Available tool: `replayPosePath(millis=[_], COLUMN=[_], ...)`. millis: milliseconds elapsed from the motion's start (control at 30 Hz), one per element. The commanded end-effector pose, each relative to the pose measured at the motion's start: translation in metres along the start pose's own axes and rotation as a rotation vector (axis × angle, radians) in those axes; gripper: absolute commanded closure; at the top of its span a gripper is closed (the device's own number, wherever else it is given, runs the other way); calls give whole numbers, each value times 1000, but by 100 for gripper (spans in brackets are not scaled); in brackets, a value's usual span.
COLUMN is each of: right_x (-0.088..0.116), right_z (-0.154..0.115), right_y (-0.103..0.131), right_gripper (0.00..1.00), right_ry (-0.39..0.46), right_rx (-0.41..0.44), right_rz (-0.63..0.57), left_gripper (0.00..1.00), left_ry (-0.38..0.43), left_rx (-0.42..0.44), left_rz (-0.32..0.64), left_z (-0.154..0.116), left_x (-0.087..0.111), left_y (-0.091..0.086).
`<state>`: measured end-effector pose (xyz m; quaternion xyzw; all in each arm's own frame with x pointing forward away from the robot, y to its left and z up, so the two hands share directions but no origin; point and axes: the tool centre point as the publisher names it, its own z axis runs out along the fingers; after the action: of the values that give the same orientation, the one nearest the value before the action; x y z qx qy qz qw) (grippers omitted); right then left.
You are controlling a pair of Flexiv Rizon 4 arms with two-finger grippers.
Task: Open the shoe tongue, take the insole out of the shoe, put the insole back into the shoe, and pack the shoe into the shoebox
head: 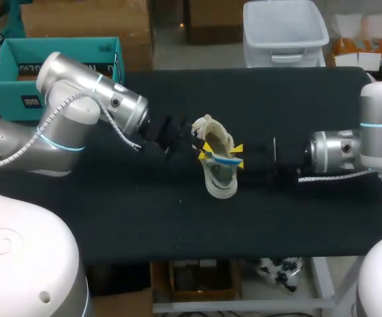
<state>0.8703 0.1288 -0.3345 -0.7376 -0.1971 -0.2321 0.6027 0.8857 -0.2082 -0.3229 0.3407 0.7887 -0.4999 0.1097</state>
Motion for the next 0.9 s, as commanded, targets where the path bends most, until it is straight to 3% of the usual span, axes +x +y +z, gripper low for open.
replayPosePath(millis=[33, 300, 500, 900], right_x=[-3, -6, -6, 1], right_z=[0, 6, 11, 9], right_y=[-2, 0, 13, 19], right_gripper=[100, 100, 100, 100], right_ry=[-2, -33, -37, -61], right_rx=[-2, 1, -17, -54], right_rz=[-1, 1, -18, -33], left_gripper=[100, 100, 100, 100], left_ry=[-2, -6, 2, 15], left_rx=[-4, -19, -42, -64], left_rz=[2, 7, 1, -32], left_z=[-2, -4, -2, -1], left_x=[0, -3, -6, -6], left_y=[-1, 0, 6, 20])
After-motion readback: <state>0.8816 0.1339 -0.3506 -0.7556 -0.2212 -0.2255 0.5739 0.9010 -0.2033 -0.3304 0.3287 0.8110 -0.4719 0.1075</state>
